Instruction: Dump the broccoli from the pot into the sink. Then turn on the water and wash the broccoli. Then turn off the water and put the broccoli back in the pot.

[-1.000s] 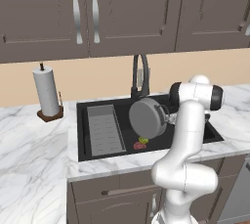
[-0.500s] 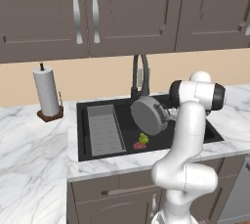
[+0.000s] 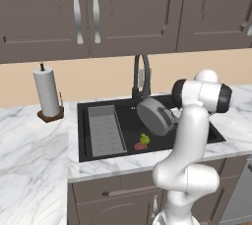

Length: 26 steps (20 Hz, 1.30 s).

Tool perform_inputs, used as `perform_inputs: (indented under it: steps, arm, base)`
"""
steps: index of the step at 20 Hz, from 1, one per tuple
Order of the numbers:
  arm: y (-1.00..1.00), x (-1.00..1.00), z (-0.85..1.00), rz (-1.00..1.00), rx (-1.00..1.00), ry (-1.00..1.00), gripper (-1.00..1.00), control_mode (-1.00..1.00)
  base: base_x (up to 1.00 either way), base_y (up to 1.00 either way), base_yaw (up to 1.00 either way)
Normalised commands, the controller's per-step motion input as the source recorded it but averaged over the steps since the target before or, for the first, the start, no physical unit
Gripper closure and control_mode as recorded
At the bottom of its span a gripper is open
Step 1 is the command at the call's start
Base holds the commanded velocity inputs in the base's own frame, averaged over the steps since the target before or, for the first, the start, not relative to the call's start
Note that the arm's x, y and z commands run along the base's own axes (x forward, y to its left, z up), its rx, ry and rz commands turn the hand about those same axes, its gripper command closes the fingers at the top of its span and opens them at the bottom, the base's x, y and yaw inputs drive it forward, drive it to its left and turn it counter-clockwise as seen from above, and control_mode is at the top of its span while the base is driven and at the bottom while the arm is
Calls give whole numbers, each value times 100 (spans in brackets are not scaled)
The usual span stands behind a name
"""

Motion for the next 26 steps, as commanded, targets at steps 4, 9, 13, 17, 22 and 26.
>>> perform_inputs:
  steps: [4,9,13,17,22,26]
  arm:
    - [-38,-43,17,-6,-11,-5,100,-100]
    - [-34,-27,31,-7,-9,-1,100,-100]
    - [-27,-19,46,-6,-6,-3,100,-100]
    - [-29,-19,54,-6,-7,-4,100,-100]
    - [-33,-30,40,-8,-14,-7,100,-100]
    - [-38,-44,26,-15,-24,-12,100,-100]
  base:
    - [0,0,0]
    - [0,0,0]
    - [0,0,0]
    - [0,0,0]
    - [0,0,0]
    - [0,0,0]
